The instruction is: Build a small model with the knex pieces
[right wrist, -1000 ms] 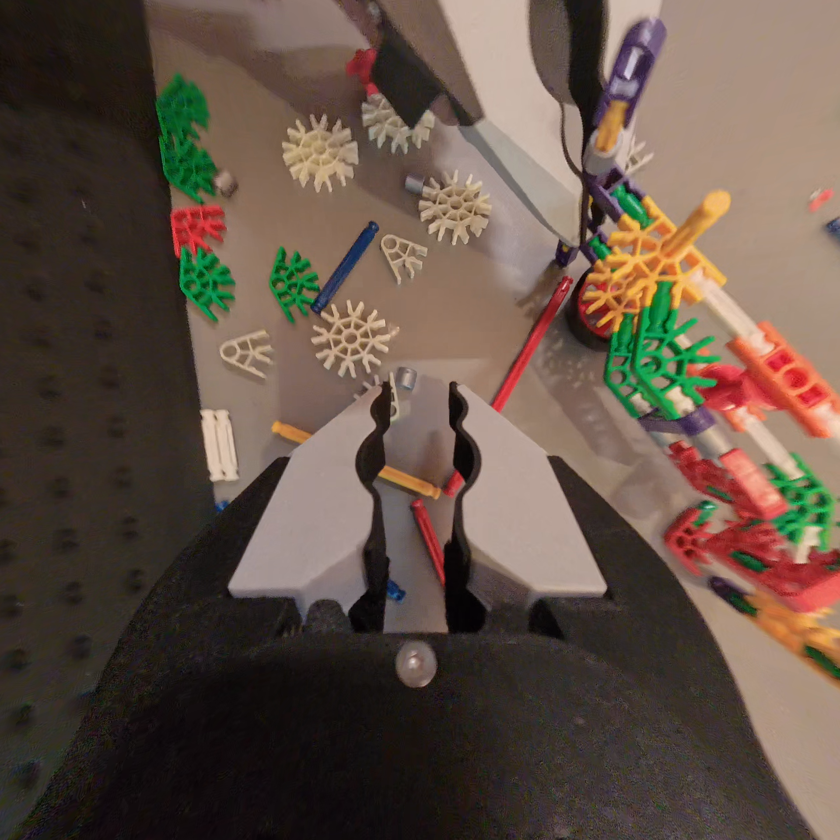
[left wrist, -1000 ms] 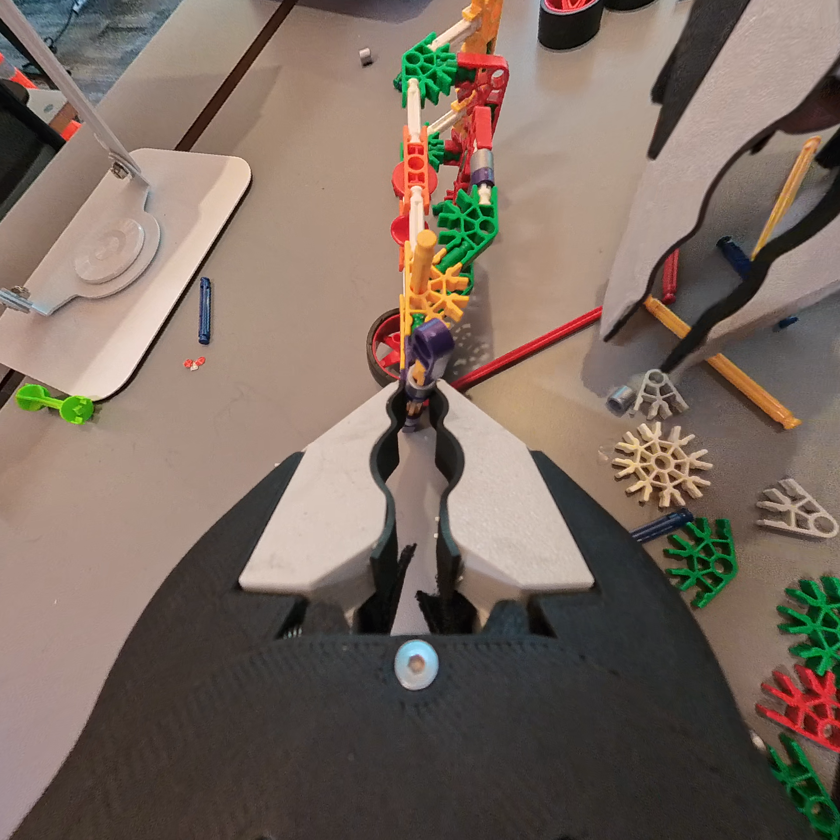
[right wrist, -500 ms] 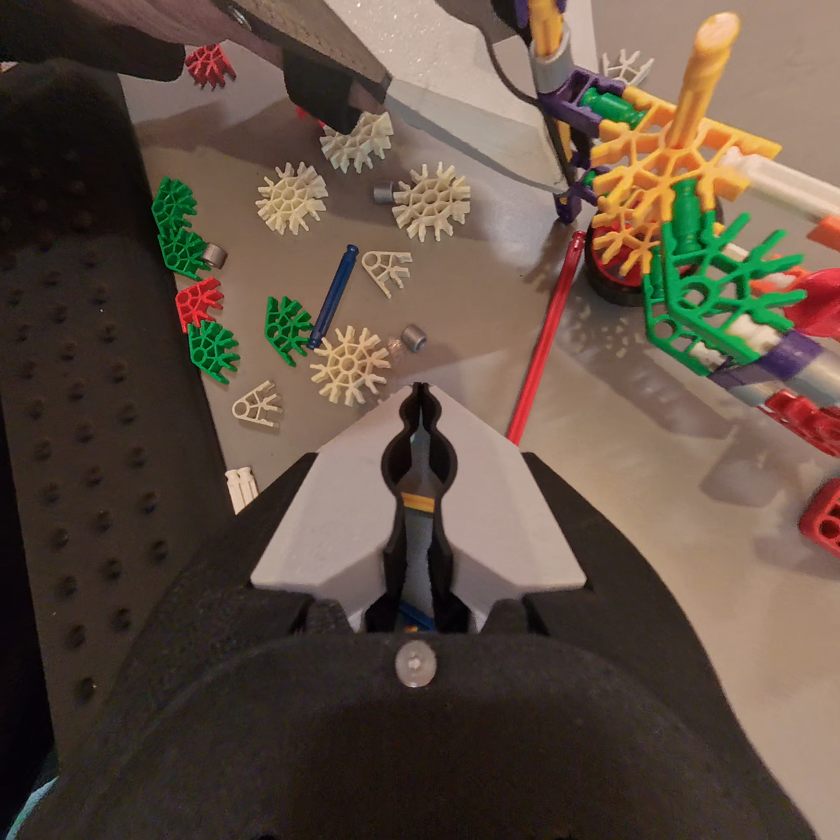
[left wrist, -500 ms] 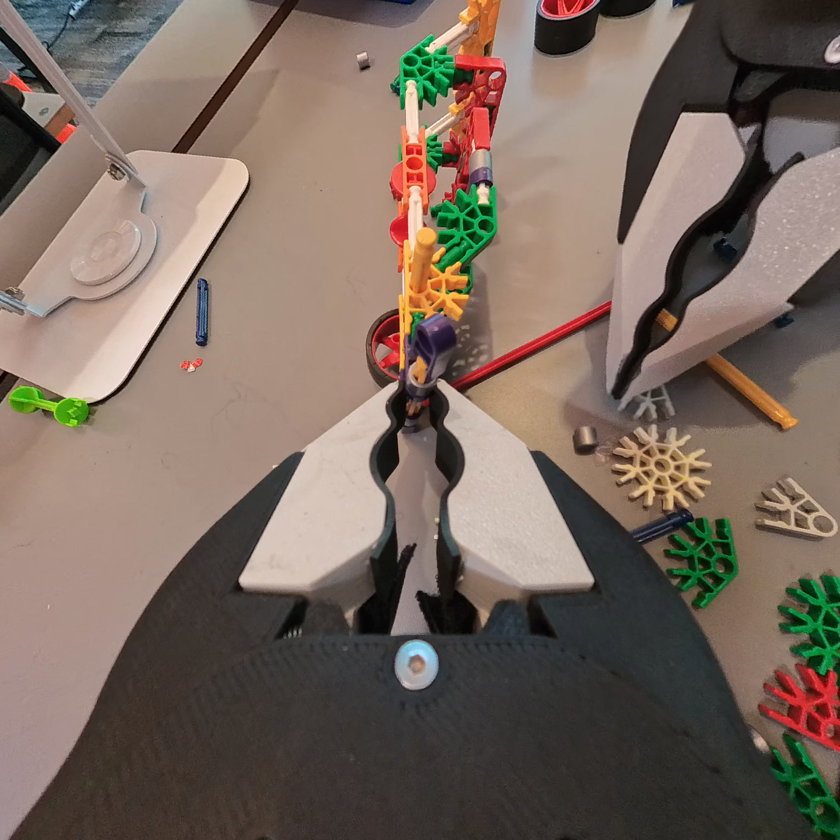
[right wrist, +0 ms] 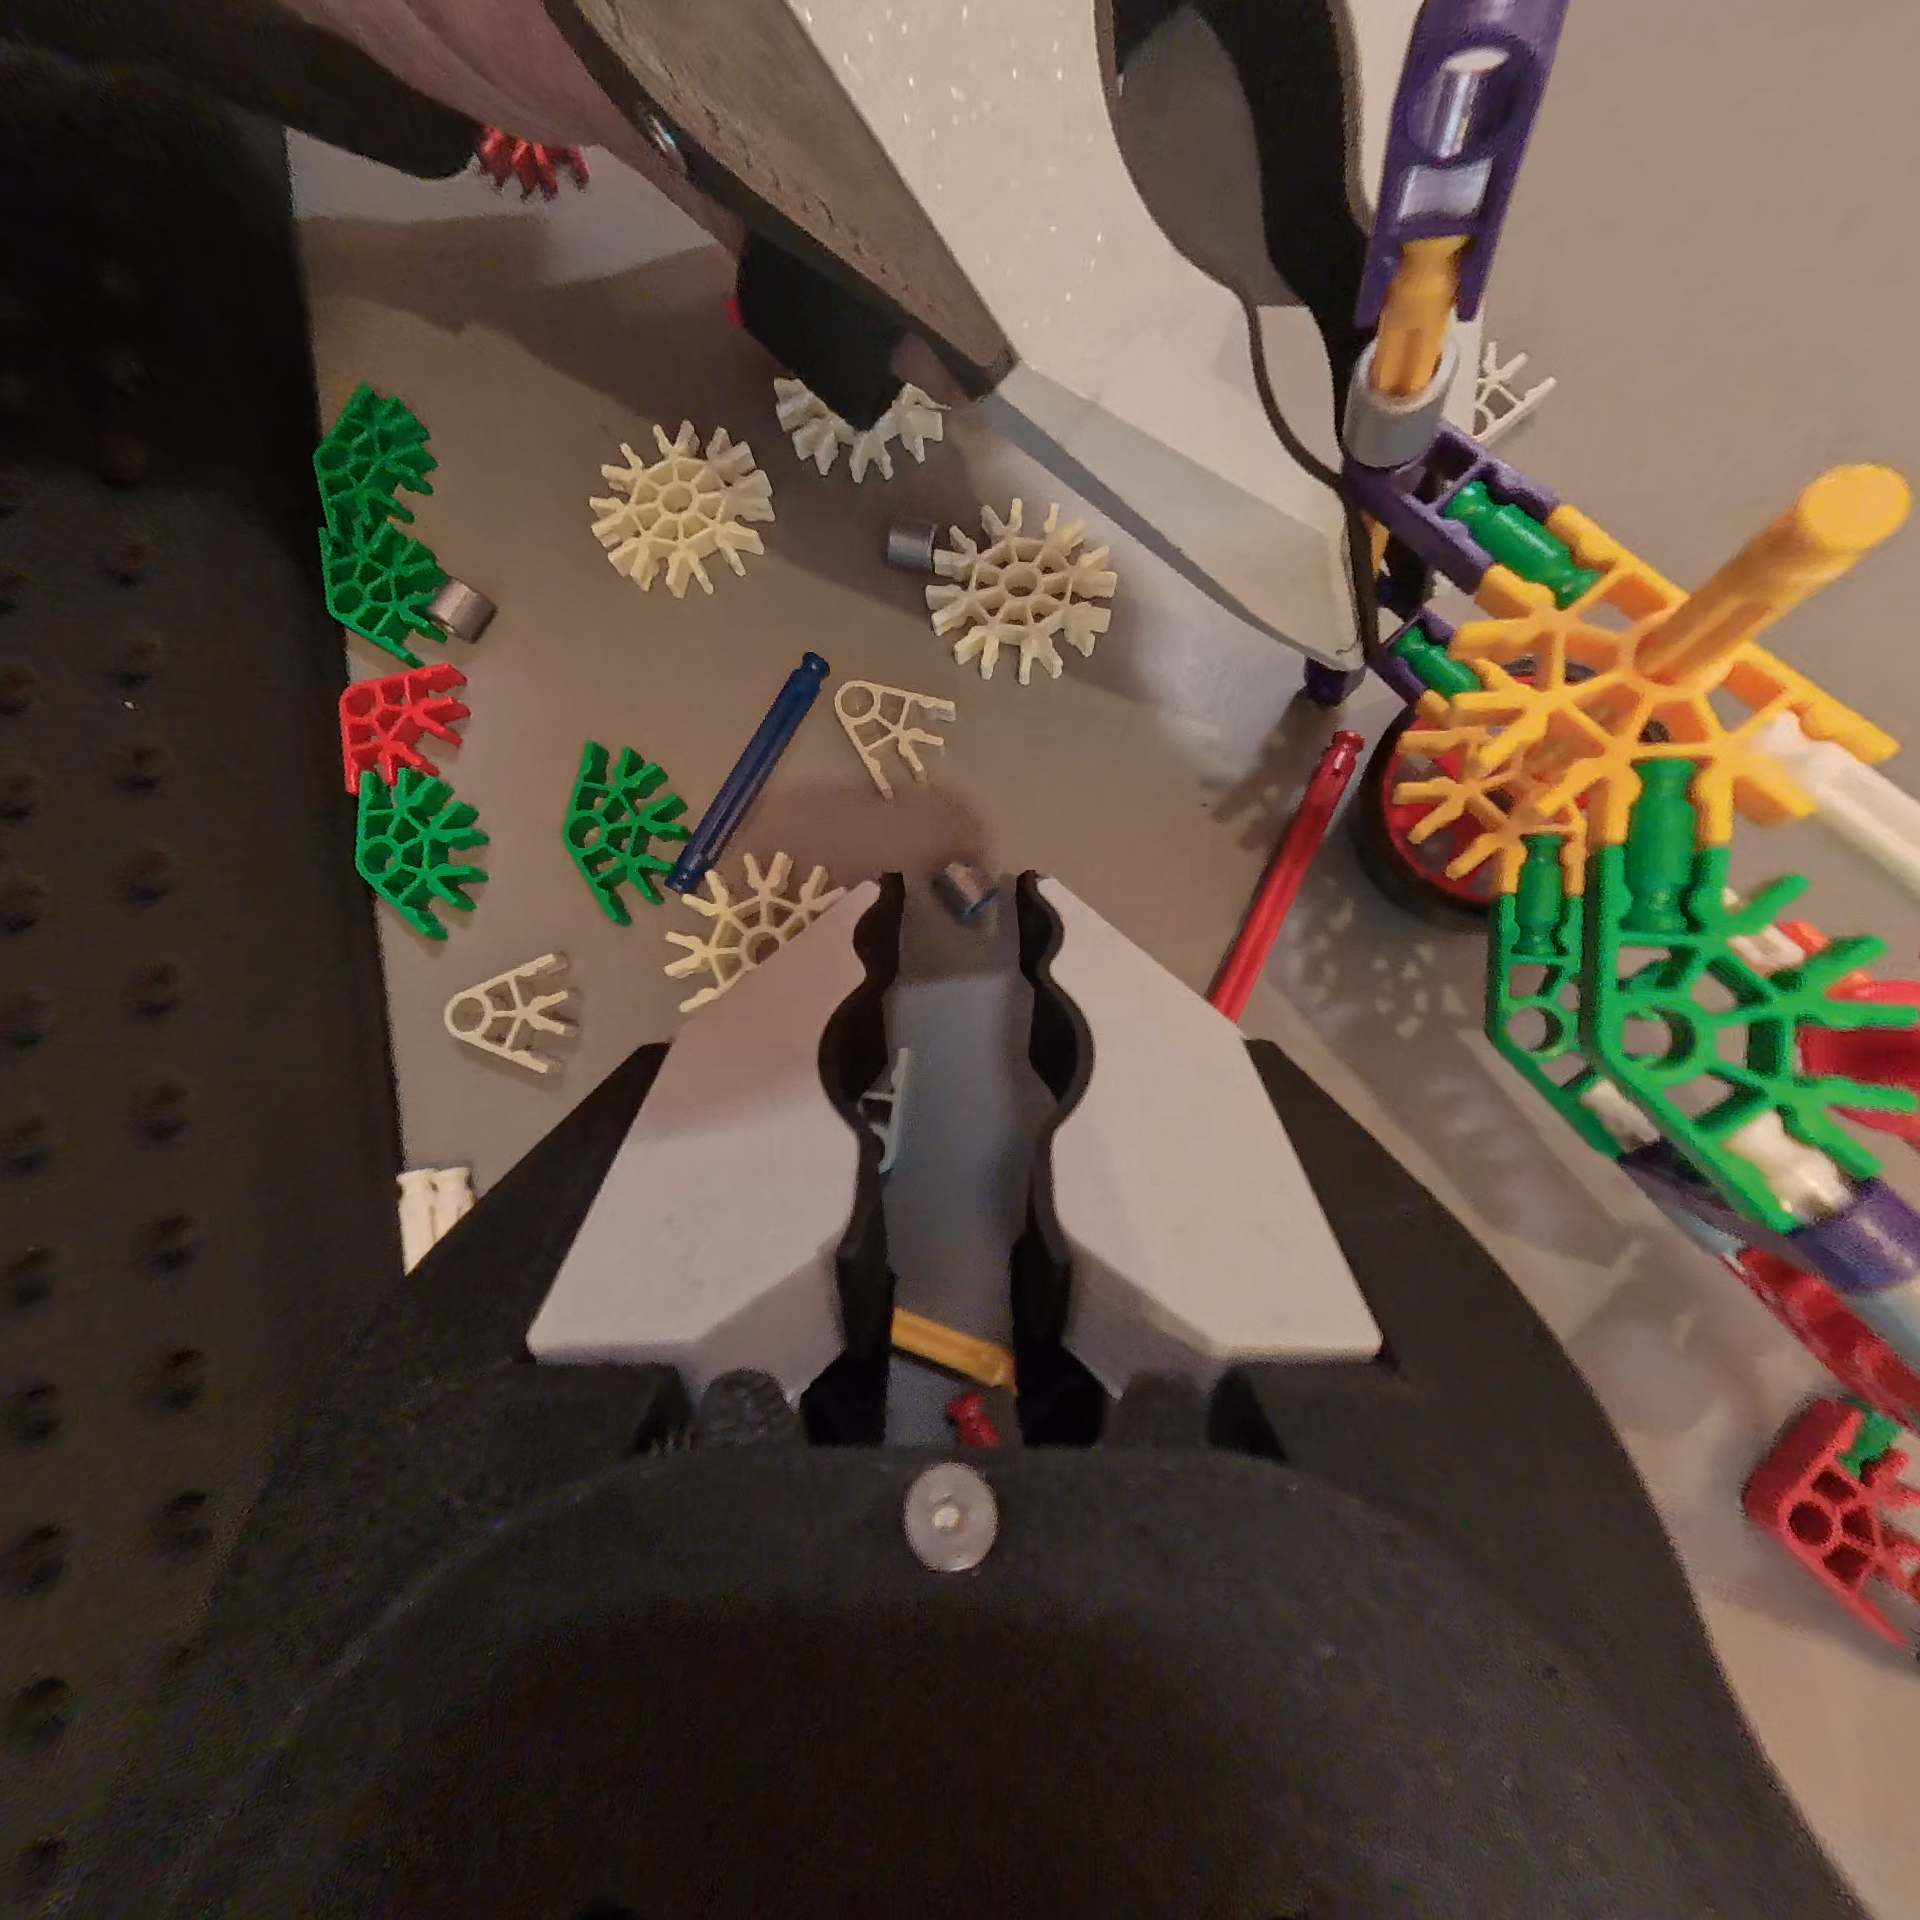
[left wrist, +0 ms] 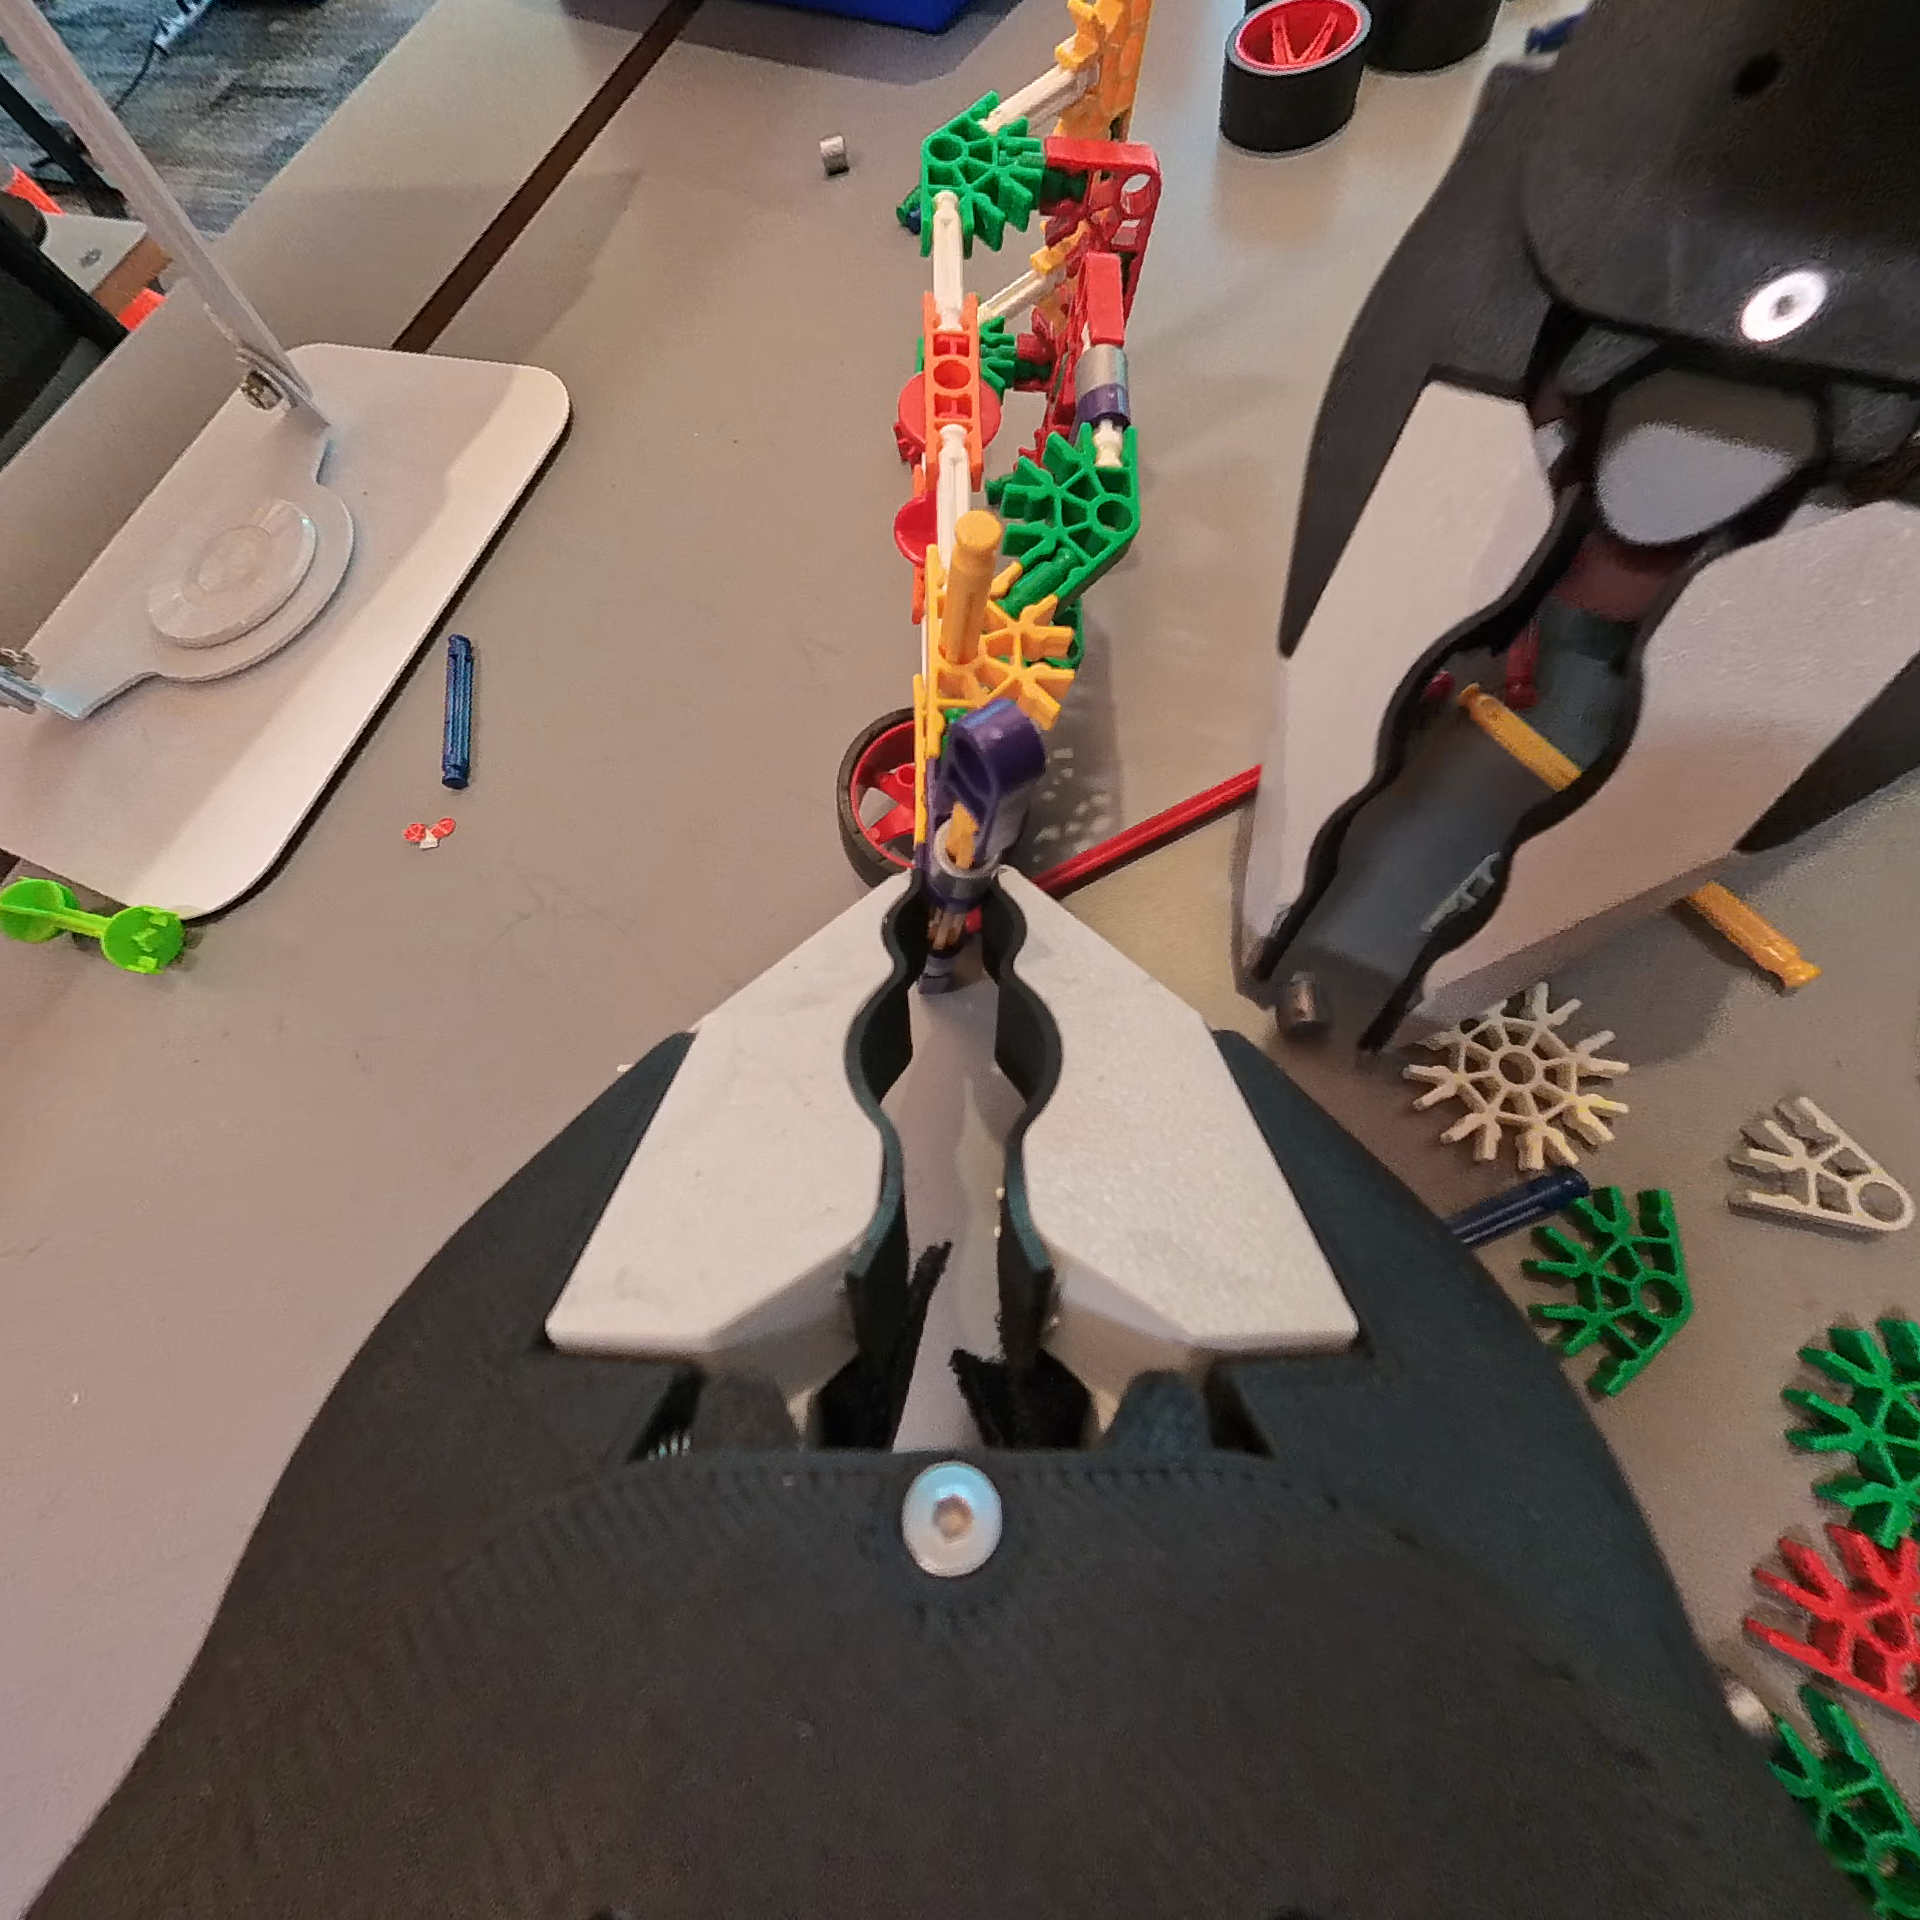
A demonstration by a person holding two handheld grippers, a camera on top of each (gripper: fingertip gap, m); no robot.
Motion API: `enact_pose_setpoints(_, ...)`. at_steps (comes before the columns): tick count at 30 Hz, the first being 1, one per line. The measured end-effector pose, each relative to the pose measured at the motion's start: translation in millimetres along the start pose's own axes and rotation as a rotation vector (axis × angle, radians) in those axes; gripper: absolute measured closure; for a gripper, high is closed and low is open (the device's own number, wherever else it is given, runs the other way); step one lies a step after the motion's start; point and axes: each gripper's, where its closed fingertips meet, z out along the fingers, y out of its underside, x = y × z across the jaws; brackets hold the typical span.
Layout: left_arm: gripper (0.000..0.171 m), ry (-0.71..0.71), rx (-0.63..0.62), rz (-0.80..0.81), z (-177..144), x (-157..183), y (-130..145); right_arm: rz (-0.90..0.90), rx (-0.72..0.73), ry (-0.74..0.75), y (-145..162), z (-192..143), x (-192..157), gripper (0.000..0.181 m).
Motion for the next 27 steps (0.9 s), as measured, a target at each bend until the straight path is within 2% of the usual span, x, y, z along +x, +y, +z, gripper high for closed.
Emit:
enact_pose_setpoints(3,0.165,0.003,0.001,0.002,0,1,0,-0.009,-0.001,-0.039,1,3,2,0.172)
enact_pose_setpoints(12,0.166,-0.001,0.011,-0.004,1,-1,0,-0.032,0.018,-0.061,-3,-6,-1,0.172)
enact_pose_setpoints(14,0.166,-0.003,0.01,-0.005,1,-2,0,-0.075,0.039,0.002,-14,-22,4,0.172)
enact_pose_setpoints(20,0.168,-0.001,0.011,-0.006,2,-3,-1,-0.325,0.012,0.335,-60,-83,48,0.173)
enact_pose_setpoints(24,0.169,-0.001,0.01,-0.009,3,-4,-2,-0.498,-0.107,0.462,-68,-88,73,0.173)
enact_pose_setpoints(27,0.169,-0.002,0.009,-0.02,3,-4,-2,-0.604,-0.167,0.478,-70,-83,78,0.173)
